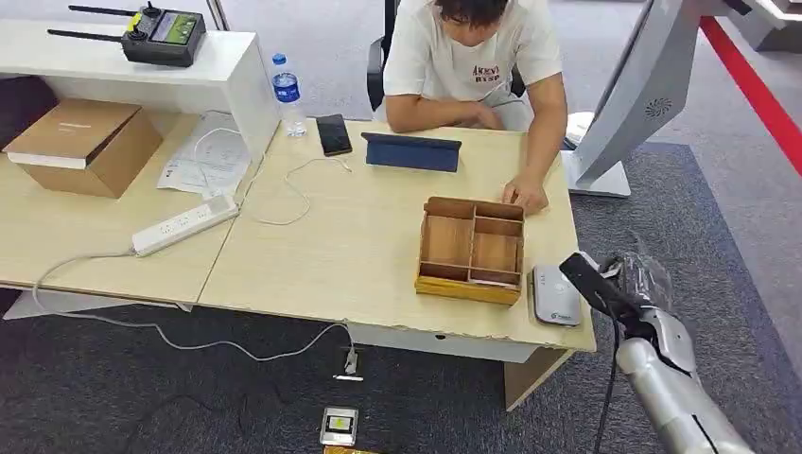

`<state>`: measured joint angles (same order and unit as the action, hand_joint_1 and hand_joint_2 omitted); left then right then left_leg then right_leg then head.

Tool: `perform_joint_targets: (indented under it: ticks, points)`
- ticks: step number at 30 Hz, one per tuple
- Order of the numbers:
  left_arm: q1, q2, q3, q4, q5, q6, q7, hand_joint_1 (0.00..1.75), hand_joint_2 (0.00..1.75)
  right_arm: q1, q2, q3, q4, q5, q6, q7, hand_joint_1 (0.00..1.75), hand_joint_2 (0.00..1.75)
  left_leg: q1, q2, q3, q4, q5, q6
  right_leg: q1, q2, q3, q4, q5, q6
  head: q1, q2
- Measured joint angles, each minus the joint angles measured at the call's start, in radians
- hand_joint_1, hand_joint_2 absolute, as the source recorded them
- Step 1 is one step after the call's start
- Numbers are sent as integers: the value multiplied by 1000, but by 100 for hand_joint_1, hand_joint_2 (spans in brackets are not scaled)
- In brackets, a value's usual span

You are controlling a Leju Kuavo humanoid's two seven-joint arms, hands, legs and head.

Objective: Pass the card to the sensor for recognition and then transmit it.

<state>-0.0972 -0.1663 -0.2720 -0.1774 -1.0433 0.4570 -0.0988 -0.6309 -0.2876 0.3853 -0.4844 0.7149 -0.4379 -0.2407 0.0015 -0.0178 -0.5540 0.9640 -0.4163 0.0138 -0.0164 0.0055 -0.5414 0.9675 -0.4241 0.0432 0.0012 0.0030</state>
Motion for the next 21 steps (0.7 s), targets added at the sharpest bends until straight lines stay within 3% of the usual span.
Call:
perform_joint_targets:
  ticks: [21]
  points:
    - [0, 1, -13, 0, 2, -2, 14, 0, 0, 96, 24, -1, -128, 43, 56, 55, 175, 175, 0, 0, 0, 0, 0, 0, 0, 0, 0, 0, 0, 0, 0, 0]
